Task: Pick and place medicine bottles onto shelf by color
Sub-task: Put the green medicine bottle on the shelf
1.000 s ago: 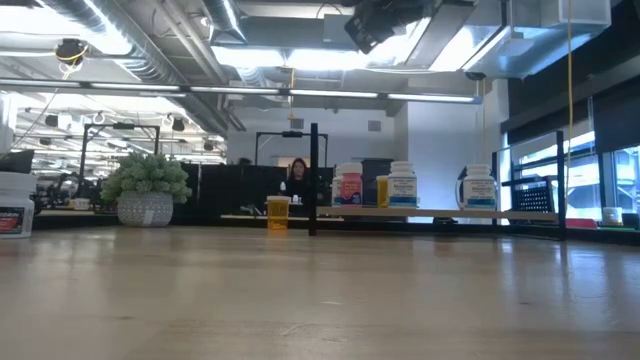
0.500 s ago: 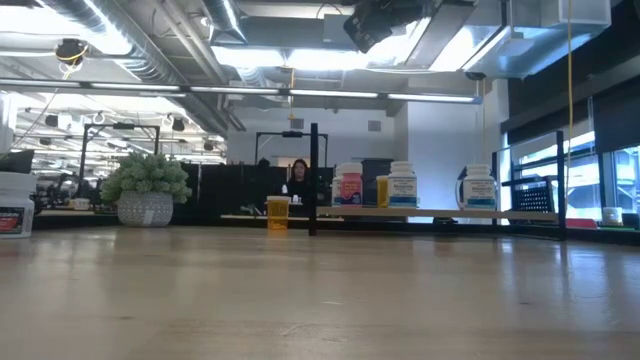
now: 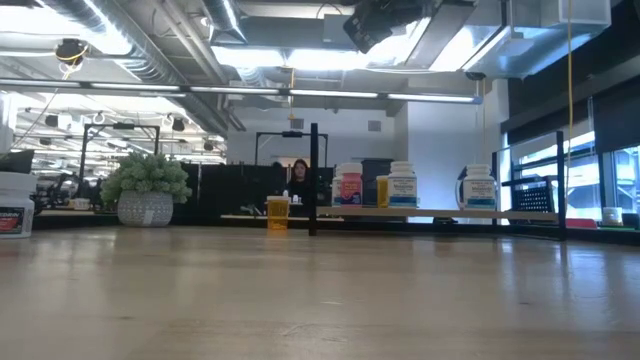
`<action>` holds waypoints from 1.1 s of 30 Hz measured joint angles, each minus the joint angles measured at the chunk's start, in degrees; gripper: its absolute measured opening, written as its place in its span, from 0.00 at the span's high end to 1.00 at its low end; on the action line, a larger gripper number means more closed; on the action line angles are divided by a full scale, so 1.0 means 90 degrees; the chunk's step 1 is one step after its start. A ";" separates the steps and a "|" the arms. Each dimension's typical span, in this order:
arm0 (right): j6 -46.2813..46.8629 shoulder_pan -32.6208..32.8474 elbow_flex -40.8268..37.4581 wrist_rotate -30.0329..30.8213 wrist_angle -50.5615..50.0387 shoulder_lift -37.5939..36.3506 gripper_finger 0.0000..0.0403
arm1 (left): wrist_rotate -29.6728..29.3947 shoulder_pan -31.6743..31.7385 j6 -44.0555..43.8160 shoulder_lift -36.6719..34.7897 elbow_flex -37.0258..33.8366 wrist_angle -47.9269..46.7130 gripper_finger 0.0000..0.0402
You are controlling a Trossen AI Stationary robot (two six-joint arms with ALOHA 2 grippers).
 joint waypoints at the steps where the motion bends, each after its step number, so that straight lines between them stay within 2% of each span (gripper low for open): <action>1: 0.0000 0.0000 -0.0001 0.0000 -0.0002 0.0000 0.46 | 0.0000 0.0000 0.0000 0.0037 0.0000 -0.0001 0.18; 9: 0.0000 0.0000 -0.0001 0.0000 -0.0001 0.0000 0.46 | -0.0024 0.0001 0.0160 0.0206 0.0002 -0.0313 0.18; 33: 0.0000 0.0000 -0.0001 0.0000 -0.0002 0.0000 0.46 | -0.0051 0.0018 -0.0172 0.0205 0.0000 -0.0518 0.18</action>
